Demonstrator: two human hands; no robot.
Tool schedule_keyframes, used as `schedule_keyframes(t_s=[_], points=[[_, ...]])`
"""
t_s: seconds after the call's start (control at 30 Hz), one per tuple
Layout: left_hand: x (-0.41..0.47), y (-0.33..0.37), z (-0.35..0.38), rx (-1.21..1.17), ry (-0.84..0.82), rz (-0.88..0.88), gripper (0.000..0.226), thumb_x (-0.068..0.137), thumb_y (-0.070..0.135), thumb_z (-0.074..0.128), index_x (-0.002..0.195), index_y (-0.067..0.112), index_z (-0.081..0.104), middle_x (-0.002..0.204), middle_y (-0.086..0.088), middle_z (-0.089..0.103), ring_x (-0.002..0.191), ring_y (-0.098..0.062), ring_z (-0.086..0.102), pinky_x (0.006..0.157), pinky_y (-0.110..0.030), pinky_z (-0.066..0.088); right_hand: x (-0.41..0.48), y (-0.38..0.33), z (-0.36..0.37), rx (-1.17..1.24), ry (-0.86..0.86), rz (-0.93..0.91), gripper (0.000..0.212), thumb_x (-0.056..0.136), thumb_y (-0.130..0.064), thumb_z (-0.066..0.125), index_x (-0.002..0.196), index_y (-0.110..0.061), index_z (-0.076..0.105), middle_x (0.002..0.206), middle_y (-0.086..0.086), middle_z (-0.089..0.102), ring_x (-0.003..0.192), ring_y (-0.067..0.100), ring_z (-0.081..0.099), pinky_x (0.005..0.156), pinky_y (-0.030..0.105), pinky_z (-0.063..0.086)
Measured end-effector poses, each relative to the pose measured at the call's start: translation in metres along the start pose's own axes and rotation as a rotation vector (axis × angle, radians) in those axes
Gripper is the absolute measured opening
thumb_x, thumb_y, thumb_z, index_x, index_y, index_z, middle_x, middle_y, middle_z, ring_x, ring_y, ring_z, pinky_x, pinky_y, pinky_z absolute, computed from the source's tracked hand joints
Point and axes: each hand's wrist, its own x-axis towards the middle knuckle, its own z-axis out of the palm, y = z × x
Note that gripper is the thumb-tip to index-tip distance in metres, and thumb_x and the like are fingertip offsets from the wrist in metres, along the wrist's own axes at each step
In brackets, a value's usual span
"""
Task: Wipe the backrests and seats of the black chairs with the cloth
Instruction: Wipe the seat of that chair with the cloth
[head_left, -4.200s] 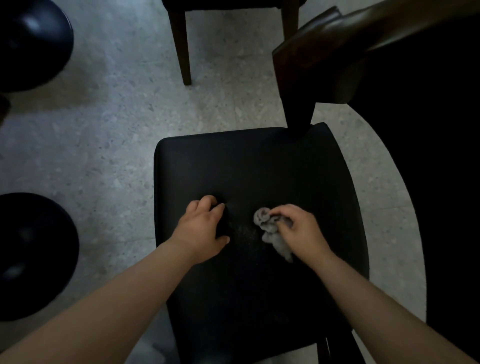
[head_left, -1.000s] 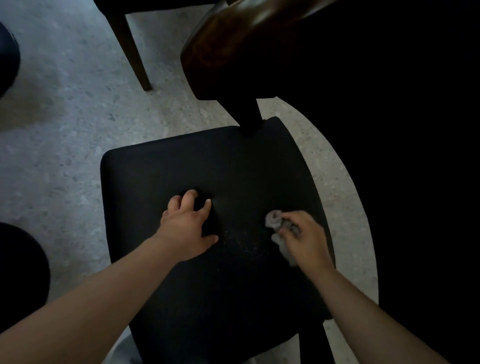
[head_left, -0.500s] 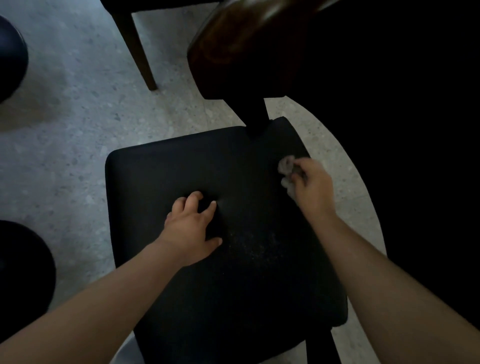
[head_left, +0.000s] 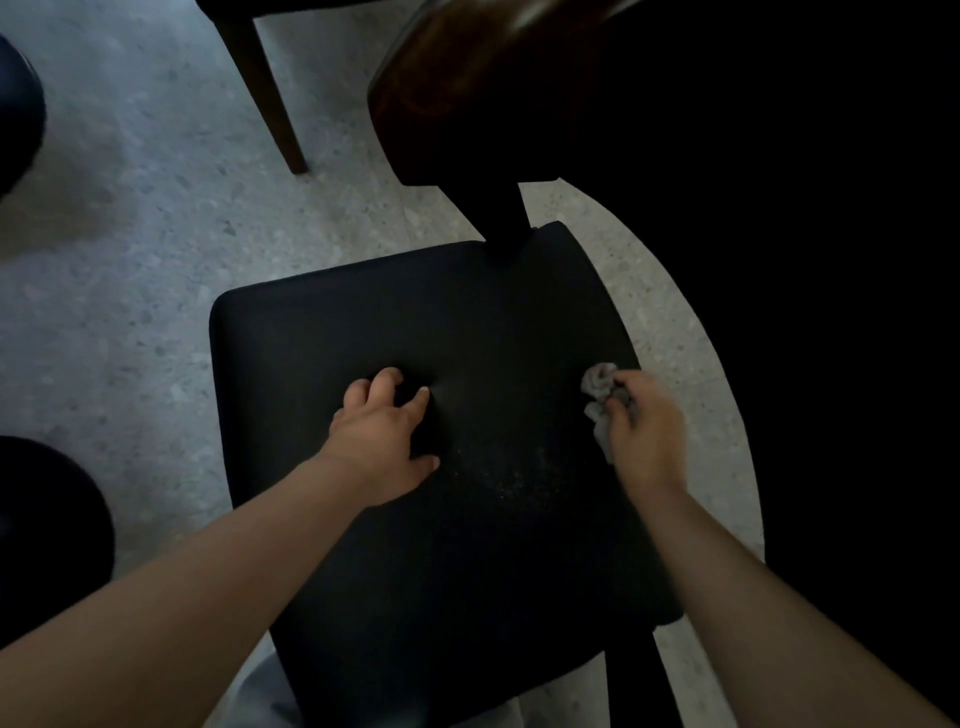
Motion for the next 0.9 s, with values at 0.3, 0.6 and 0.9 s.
schedule_keyframes(t_s=[0.3, 0.6, 0.9], points=[[-0.002, 0.002, -0.004, 0.018, -0.025, -0.003, 0.087, 0.088, 0.056, 0.059, 0.156, 0.028, 0.012, 0.157, -0.005, -0.003, 0.143, -0.038, 0.003, 0.117, -0.048, 0.024, -0.054, -0.007, -0.013, 0.057, -0.117, -0.014, 0.023, 0.089, -0.002, 0.059, 0.108, -0.012, 0.069, 0.107, 0.004, 0.065, 0.097, 0.018, 0.061, 0.087, 0.031, 0.049], [0.003, 0.004, 0.003, 0.04, 0.002, -0.026, 0.088, 0.088, 0.056, 0.059, 0.156, 0.027, 0.011, 0.158, -0.008, -0.005, 0.143, -0.041, 0.002, 0.118, -0.049, 0.022, -0.008, 0.001, -0.003, 0.062, 0.106, 0.188, 0.025, 0.092, -0.003, 0.054, 0.114, -0.008, 0.065, 0.108, 0.011, 0.059, 0.095, 0.02, 0.058, 0.083, 0.031, 0.046], [0.003, 0.0, 0.0, 0.055, -0.03, -0.004, 0.088, 0.088, 0.057, 0.058, 0.156, 0.028, 0.011, 0.157, -0.008, -0.004, 0.143, -0.04, 0.003, 0.118, -0.049, 0.022, -0.064, -0.01, -0.003, -0.022, -0.107, 0.18, 0.025, 0.093, -0.011, 0.057, 0.116, -0.017, 0.065, 0.113, 0.0, 0.06, 0.102, 0.017, 0.056, 0.087, 0.027, 0.044]])
